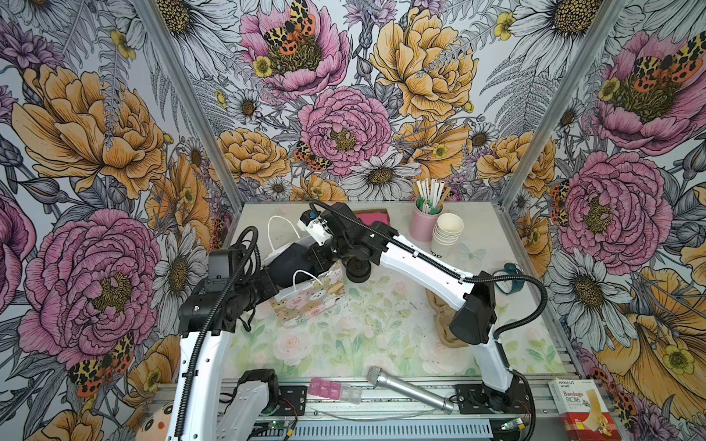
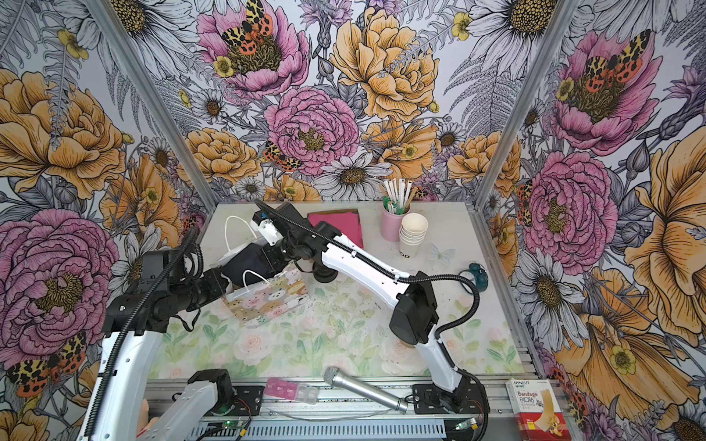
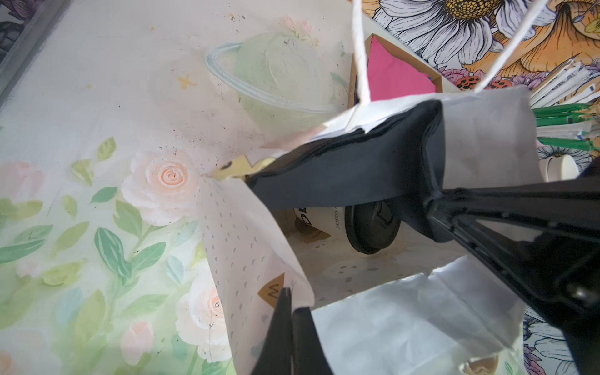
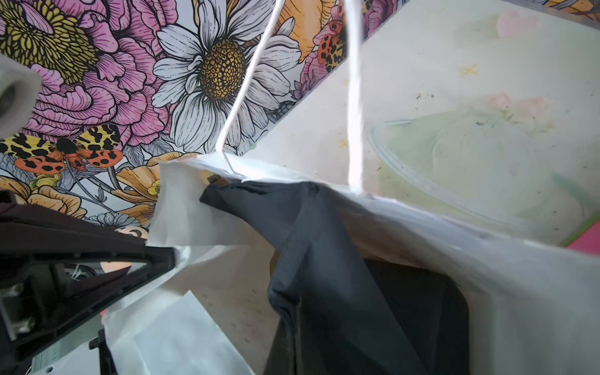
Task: Pack a coffee takeout order
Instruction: Press the napkin into the takeout bag.
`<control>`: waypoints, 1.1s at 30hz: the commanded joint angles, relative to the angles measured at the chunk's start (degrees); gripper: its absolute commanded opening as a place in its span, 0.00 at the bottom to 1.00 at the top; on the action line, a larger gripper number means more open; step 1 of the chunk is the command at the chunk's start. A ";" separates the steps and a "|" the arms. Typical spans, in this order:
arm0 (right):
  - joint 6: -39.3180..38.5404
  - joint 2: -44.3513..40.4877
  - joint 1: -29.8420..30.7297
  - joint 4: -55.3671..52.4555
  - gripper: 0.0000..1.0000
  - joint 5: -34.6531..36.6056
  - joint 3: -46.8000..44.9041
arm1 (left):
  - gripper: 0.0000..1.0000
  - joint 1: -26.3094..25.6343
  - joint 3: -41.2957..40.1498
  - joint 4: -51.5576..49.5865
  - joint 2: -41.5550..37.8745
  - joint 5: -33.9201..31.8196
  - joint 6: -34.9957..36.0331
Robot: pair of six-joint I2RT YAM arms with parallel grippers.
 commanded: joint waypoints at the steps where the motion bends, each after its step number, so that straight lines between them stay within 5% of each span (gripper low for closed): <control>1: -0.82 -0.88 -0.23 -1.27 0.00 3.01 1.24 | 0.00 0.63 0.34 -0.69 0.66 0.76 1.10; 14: 0.29 1.54 -0.24 -5.79 0.07 6.79 4.67 | 0.00 0.79 0.48 -0.72 0.48 0.65 0.96; 24: 0.43 0.17 -0.99 -7.46 0.35 7.95 10.08 | 0.00 0.74 0.34 -0.54 0.58 0.59 0.82; 33: 0.81 0.44 -1.47 -7.37 0.51 7.02 16.66 | 0.00 0.83 0.54 -0.52 0.40 0.60 0.83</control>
